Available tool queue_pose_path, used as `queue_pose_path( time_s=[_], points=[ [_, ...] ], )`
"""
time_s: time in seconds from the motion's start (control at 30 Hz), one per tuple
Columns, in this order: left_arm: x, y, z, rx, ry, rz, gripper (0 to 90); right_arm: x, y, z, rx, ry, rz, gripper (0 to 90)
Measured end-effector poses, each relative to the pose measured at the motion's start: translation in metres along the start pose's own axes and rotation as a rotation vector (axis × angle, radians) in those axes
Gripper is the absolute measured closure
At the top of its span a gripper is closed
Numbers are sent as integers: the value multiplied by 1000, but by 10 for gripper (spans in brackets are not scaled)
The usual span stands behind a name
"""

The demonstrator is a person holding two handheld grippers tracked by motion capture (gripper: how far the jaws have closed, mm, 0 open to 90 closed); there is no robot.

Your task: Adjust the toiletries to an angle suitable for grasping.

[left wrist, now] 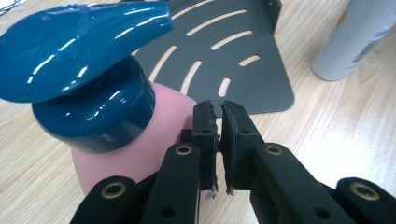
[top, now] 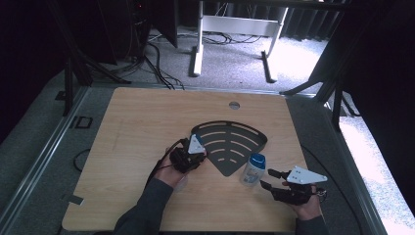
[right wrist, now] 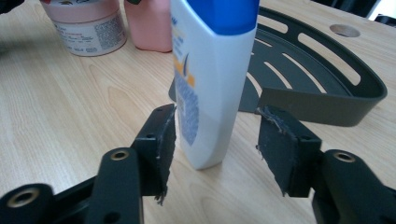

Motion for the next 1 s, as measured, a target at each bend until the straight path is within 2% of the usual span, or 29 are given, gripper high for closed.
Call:
queue_pose_path(
  time_s=[0.2,0.3,0.37,0.57,0.83,1.0],
  points=[
    [-1,0,-6,-2,8,-6,846,4,-10,3,49,9,-17,452],
    [-1,0,-8,2,13,-7,846,4,-11,3,52,14,-20,454],
    [-1,-1,-10,4,28,-11,842,4,-21,3,83,28,-50,519],
    [-1,-2,-10,5,27,-14,839,4,-29,3,110,41,-69,566],
    [-1,-3,-6,-7,24,-10,839,6,-32,-5,151,58,-62,599],
    [1,-2,-2,-14,8,-4,836,10,-39,-15,188,68,-55,613]
  ],
)
Point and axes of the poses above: each handheld gripper's, and its own axes: y roughly backward along the jaws, x roughly out of its top, z roughly to its right, the point moved 5 cm from there along -y, roughly forward along the jaws, and after that the axes turned 6 degrees about -z, right-handed, at the moved point
